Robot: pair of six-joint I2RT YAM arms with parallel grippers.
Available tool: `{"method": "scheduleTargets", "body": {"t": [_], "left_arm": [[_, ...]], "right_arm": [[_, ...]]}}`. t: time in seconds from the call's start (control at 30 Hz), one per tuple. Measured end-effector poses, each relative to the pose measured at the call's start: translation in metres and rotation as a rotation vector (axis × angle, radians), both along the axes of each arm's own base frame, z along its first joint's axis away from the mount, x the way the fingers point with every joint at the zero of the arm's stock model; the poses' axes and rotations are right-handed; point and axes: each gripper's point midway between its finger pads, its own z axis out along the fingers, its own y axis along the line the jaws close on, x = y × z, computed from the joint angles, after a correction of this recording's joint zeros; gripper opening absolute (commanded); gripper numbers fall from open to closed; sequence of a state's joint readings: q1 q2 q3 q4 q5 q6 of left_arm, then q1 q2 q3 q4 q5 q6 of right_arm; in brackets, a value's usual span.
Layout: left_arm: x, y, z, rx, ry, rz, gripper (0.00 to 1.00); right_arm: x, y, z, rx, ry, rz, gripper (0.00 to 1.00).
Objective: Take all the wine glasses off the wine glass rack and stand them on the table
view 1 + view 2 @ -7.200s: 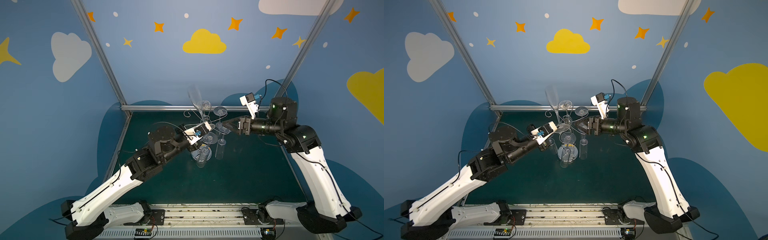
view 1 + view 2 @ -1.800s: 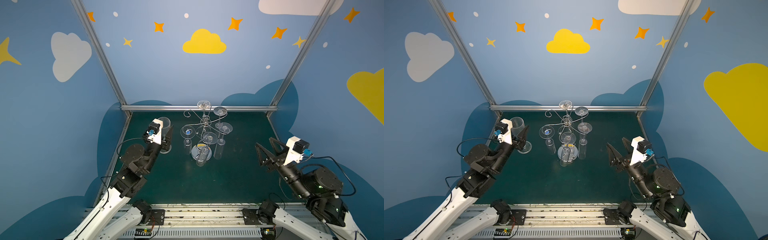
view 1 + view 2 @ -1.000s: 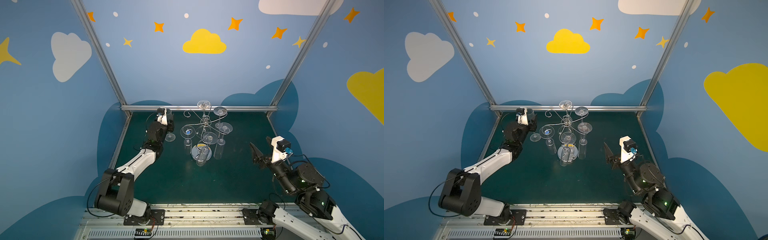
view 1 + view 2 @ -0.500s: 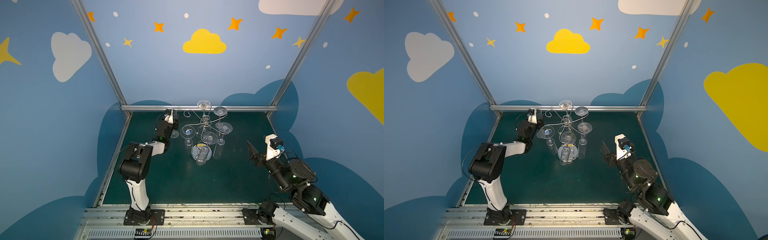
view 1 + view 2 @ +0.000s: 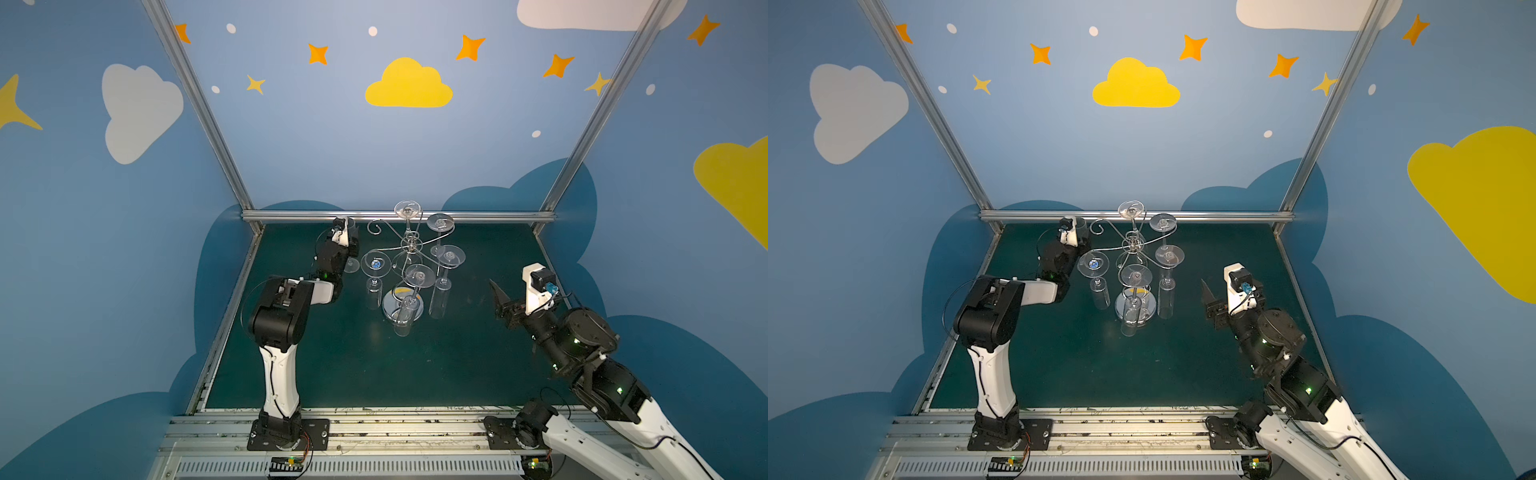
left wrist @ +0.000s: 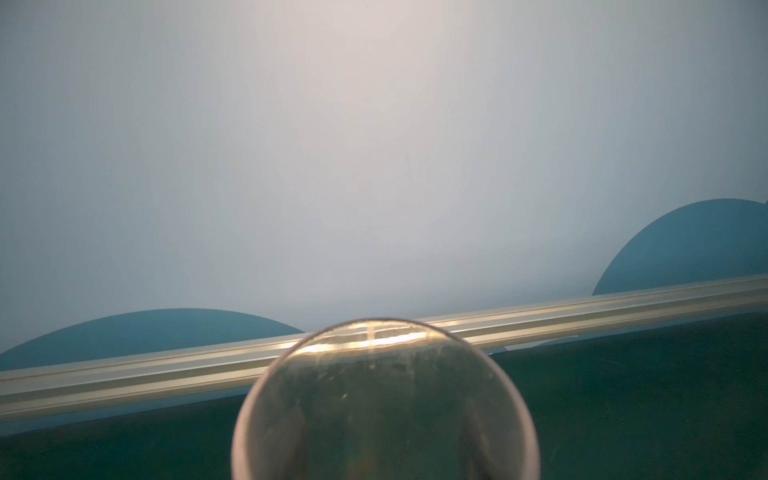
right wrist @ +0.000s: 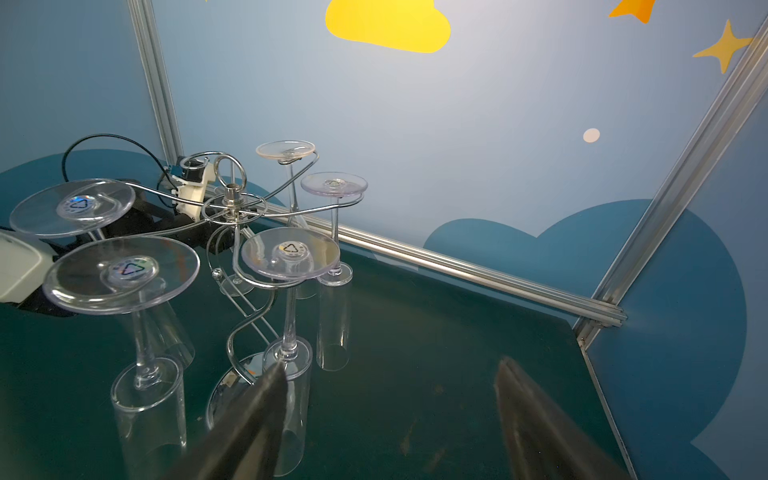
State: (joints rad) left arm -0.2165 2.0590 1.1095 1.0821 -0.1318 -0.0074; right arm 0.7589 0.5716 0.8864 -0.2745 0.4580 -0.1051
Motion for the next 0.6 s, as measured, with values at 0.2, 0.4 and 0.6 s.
{"method": "scheduleTargets", "body": {"t": [0.2, 0.4, 0.6], "left_arm": [[0.0011, -0.0001, -0.0054, 0.002, 0.007, 0.000, 0.38], [0.0029, -0.0002, -0.0098, -0.001, 0.003, 0.003, 0.42], [0.0030, -0.0005, -0.0103, 0.001, 0.002, 0.002, 0.61]], "right_arm": [[-0.0014, -0.0048, 0.0031, 0.011, -0.010, -0.008, 0.78], [-0.0008, -0.0068, 0.0001, 0.005, 0.001, -0.014, 0.78], [0.0004, -0.0083, -0.0020, -0.001, 0.008, -0.021, 0.78]]}}
